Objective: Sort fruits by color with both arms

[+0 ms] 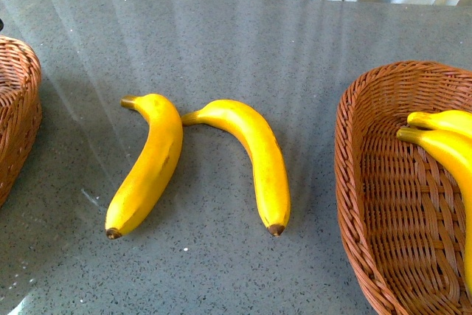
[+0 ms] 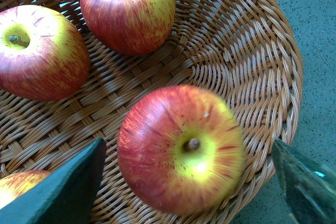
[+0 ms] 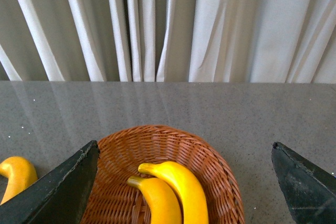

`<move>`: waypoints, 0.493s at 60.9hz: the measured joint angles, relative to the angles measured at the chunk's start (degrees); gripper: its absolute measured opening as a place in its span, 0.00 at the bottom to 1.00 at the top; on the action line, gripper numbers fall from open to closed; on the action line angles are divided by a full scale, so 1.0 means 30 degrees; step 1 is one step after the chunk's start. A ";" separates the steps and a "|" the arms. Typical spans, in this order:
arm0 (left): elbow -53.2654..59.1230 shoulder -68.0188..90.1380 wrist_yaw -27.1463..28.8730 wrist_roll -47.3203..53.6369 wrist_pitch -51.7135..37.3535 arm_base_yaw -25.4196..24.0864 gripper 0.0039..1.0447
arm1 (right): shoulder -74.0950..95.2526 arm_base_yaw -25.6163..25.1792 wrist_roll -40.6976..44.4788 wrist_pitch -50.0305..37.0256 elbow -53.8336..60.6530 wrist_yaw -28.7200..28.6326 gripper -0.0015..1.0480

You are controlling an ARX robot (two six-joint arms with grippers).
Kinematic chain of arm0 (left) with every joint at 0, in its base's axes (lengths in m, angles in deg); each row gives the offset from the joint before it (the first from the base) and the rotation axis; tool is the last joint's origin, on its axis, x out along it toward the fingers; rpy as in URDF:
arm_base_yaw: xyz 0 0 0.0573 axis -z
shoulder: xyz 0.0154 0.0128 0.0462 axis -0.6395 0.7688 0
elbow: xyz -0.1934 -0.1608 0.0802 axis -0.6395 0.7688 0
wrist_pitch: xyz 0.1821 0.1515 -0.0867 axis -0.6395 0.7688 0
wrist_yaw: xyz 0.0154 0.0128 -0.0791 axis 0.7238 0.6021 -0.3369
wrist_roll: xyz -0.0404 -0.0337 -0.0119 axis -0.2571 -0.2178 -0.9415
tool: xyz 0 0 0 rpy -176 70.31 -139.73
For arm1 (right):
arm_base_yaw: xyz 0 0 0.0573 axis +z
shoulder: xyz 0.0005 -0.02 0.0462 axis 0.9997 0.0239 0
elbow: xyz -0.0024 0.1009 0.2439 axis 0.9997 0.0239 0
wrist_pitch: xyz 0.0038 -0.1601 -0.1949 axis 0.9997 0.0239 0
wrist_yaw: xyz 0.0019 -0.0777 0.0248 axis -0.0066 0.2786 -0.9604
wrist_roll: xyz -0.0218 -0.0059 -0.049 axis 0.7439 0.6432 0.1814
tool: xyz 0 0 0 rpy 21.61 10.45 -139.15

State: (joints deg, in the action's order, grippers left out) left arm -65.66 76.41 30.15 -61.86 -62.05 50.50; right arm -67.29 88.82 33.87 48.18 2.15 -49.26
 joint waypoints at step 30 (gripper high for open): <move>0.1712 -0.4568 0.2572 0.3825 -0.4437 0.0772 0.91 | 0.0000 0.0000 0.0000 0.0000 0.0000 -0.0007 0.91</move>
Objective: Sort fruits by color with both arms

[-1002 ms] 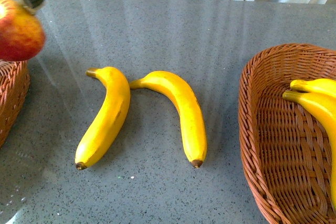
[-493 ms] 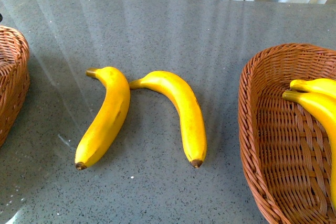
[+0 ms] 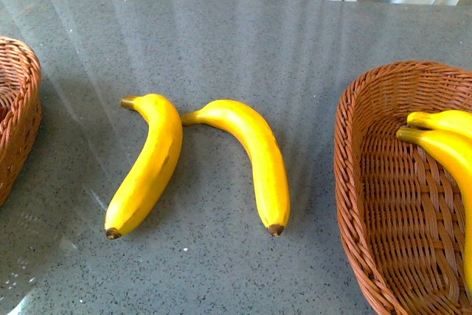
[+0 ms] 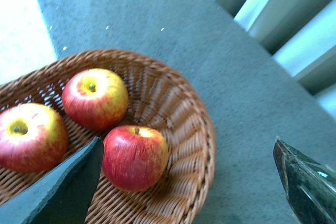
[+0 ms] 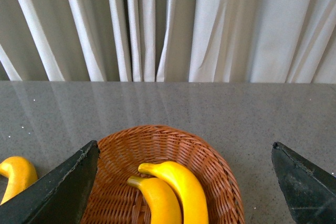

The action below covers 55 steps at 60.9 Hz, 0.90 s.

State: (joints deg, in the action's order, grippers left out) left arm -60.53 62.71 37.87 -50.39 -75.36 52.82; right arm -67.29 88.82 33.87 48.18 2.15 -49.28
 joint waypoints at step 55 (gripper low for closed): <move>1.2961 -1.0994 -1.2553 1.5409 -1.4010 -0.4255 0.01 | 0.0000 0.0007 0.0000 0.0000 0.0000 -0.0015 0.91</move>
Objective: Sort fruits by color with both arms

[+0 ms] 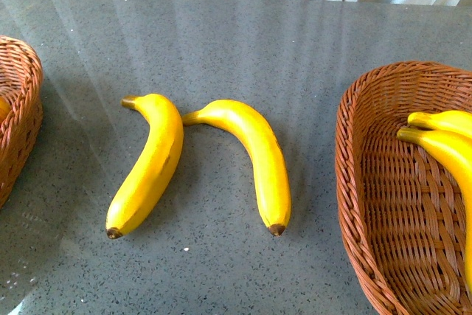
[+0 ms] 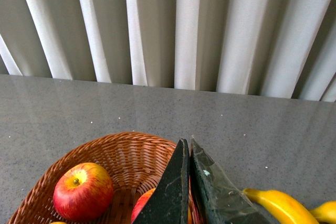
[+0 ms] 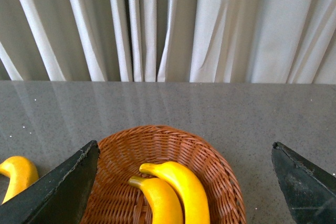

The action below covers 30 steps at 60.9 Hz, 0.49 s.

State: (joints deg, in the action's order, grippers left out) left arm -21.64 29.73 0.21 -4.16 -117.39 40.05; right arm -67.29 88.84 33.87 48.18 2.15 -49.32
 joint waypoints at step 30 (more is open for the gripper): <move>0.1566 -0.5370 -0.0015 0.0015 0.3577 -0.0015 0.01 | 0.0000 0.0000 0.0000 0.0000 0.0000 0.0015 0.91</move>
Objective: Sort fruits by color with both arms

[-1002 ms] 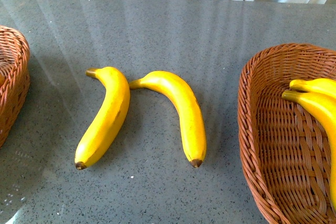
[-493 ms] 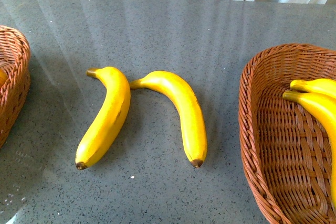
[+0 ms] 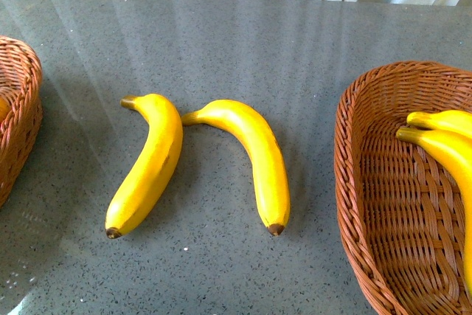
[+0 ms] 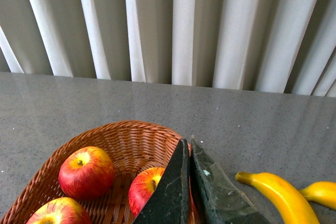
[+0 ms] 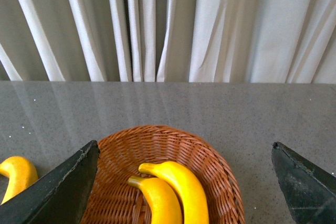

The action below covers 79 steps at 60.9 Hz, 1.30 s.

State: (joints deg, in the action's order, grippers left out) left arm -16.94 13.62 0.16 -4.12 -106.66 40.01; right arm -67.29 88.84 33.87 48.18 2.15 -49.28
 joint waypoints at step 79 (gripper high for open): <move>0.0000 -1.0120 0.0007 0.0007 1.0287 -0.0015 0.01 | 0.0000 -0.0007 0.0000 0.0000 0.0000 0.0000 0.91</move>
State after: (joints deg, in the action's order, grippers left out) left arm -16.94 -16.74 0.18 -4.09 -75.79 39.96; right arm -67.29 88.82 33.87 48.18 2.15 -49.28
